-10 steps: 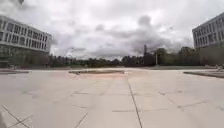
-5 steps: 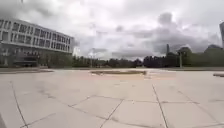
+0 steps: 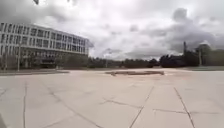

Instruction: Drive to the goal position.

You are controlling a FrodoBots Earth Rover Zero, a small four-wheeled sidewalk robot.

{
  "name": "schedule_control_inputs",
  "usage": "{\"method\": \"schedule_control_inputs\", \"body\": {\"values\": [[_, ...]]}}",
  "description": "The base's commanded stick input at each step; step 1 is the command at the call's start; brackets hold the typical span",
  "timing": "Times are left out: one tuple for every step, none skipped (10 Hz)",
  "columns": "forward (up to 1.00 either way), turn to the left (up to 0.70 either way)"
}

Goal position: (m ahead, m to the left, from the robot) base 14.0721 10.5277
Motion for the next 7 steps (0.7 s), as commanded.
{"method": "schedule_control_inputs", "body": {"values": [[0.7,0.0],[0.7,0.0],[0.7,0.0],[0.7,0.0],[0.7,0.0],[0.7,0.0],[0.7,0.0]]}}
